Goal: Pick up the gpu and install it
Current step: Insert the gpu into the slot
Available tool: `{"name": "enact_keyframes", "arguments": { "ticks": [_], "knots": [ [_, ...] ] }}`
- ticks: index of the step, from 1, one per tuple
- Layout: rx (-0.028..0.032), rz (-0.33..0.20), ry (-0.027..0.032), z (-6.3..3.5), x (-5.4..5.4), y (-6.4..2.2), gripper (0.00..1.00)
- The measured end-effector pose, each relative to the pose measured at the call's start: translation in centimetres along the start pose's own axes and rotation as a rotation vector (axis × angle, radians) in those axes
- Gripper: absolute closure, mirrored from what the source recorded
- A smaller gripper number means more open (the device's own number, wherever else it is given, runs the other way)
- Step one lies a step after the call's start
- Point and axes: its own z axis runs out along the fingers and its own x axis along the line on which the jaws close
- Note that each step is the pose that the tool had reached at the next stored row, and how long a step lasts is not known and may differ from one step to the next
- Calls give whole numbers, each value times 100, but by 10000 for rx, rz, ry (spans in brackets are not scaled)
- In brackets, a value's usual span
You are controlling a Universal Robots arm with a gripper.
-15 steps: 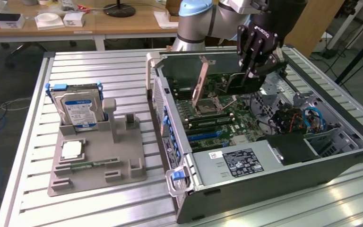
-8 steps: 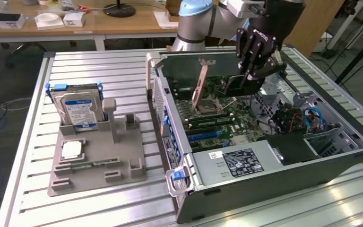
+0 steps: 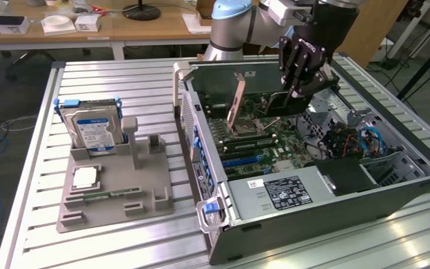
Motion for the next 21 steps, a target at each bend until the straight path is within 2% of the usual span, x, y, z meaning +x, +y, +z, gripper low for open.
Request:
{"name": "enact_keyframes", "arguments": {
  "ticks": [21],
  "knots": [
    [0,-1,0,162,4,-7,74]
  ]
}}
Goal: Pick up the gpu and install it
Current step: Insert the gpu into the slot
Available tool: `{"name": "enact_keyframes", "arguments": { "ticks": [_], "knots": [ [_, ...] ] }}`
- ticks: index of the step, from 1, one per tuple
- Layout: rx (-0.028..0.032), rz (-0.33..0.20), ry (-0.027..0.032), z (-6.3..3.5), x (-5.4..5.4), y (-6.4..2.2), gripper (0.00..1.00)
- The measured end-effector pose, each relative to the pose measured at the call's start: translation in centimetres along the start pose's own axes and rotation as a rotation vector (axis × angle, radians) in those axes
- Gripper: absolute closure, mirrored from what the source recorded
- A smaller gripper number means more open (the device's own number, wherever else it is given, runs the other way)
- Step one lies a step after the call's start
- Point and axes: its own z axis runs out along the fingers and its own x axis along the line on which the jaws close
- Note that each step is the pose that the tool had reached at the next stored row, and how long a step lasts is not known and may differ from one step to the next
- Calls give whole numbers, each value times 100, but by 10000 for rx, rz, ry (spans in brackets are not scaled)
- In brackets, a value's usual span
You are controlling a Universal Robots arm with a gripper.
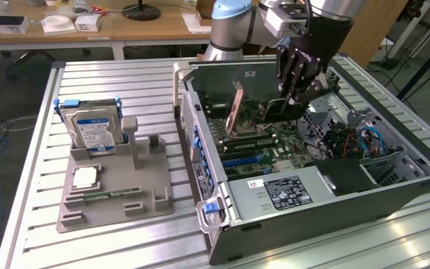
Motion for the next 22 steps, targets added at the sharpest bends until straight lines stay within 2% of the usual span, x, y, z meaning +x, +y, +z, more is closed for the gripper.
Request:
{"name": "enact_keyframes", "arguments": {
  "ticks": [19,22],
  "knots": [
    [2,14,-1,159,3,-7,74],
    [24,20,-1,182,4,-6,74]
  ]
}}
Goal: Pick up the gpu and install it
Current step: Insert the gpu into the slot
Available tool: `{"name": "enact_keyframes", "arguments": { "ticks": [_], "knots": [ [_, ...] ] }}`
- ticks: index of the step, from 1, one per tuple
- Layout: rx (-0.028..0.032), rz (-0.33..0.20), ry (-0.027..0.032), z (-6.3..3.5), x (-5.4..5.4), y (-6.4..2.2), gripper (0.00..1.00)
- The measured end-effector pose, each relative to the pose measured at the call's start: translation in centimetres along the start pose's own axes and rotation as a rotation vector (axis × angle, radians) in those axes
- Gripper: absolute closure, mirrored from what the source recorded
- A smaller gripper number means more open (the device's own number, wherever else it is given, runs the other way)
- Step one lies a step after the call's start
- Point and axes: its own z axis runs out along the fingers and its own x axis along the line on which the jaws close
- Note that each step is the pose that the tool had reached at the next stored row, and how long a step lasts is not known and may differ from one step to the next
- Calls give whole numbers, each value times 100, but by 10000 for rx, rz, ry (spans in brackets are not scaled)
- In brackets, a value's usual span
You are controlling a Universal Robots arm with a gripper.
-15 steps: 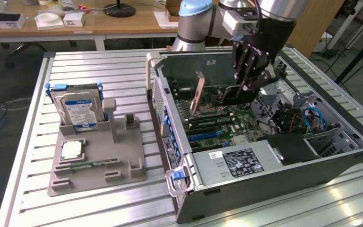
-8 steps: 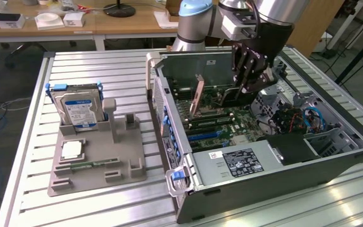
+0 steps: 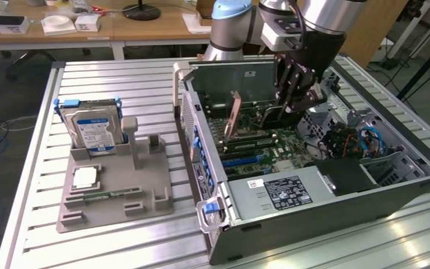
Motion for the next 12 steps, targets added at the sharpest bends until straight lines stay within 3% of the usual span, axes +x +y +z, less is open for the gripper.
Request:
{"name": "enact_keyframes", "arguments": {
  "ticks": [4,12],
  "knots": [
    [148,-2,8,21,1,-1,74],
    [176,554,-12,50,1,-3,74]
  ]
}}
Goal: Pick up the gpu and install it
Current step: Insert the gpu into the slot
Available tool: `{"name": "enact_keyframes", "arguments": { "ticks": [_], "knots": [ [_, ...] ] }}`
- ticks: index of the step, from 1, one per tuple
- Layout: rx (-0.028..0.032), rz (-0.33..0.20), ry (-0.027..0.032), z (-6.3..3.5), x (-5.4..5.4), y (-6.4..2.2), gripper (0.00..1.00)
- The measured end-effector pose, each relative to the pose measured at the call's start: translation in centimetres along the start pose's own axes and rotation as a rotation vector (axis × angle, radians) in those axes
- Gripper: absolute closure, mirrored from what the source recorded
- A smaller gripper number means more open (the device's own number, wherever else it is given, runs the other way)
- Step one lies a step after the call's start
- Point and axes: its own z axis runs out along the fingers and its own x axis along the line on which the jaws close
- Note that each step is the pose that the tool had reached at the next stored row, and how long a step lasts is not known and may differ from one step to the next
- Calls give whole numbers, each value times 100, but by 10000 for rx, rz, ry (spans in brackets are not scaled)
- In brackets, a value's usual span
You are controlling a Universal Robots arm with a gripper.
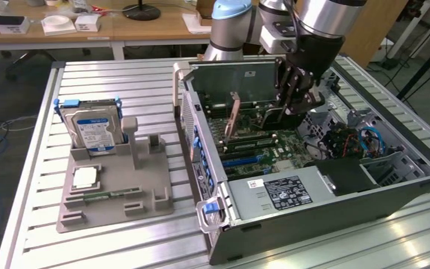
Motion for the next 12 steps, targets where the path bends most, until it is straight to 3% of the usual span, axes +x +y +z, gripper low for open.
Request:
{"name": "enact_keyframes", "arguments": {
  "ticks": [12],
  "knots": [
    [33,131,-2,95,2,7,74]
  ]
}}
